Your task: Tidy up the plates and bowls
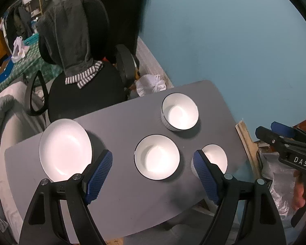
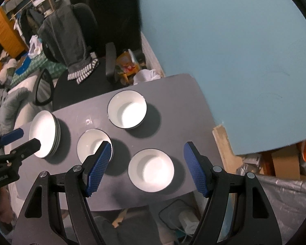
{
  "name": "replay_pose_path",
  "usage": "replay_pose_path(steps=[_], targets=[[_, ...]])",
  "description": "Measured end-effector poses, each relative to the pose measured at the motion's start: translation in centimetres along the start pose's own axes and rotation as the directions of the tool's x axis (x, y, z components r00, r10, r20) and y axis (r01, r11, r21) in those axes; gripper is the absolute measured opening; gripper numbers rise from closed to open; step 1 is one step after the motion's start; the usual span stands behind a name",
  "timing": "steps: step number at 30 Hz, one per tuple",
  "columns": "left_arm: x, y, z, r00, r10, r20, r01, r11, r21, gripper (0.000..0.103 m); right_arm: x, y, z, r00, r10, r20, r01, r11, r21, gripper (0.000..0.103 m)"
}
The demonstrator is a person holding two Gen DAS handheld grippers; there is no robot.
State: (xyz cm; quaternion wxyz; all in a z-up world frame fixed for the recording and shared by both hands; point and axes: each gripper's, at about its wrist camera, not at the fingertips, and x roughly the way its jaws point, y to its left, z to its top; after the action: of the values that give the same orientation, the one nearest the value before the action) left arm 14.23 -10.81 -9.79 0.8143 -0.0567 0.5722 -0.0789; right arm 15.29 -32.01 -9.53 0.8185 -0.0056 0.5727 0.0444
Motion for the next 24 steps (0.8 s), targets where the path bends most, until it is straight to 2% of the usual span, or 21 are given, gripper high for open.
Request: replay_pose_path(steps=[10,14,24], targets=[[3.9,1.1,-0.9,0.996,0.07,-0.051,-0.071,0.997,-0.032,0.083,3.7,0.6,0.6,0.995,0.087,-0.053,-0.09,0.994,-0.053,0.073],[4.7,1.6,-1.2,0.996,0.074,-0.059,-0.077,0.996,-0.051,0.083,5.8,1.1,0.6,0.988,0.129,-0.088,-0.135,0.988,-0.069,0.073],[7.7,1.9,-1.8,0.992,0.074,-0.097,-0.082,0.994,-0.077,0.083,9.4,2.3,0.3,0.975,0.153,-0.16,-0.173,0.978,-0.118,0.073]])
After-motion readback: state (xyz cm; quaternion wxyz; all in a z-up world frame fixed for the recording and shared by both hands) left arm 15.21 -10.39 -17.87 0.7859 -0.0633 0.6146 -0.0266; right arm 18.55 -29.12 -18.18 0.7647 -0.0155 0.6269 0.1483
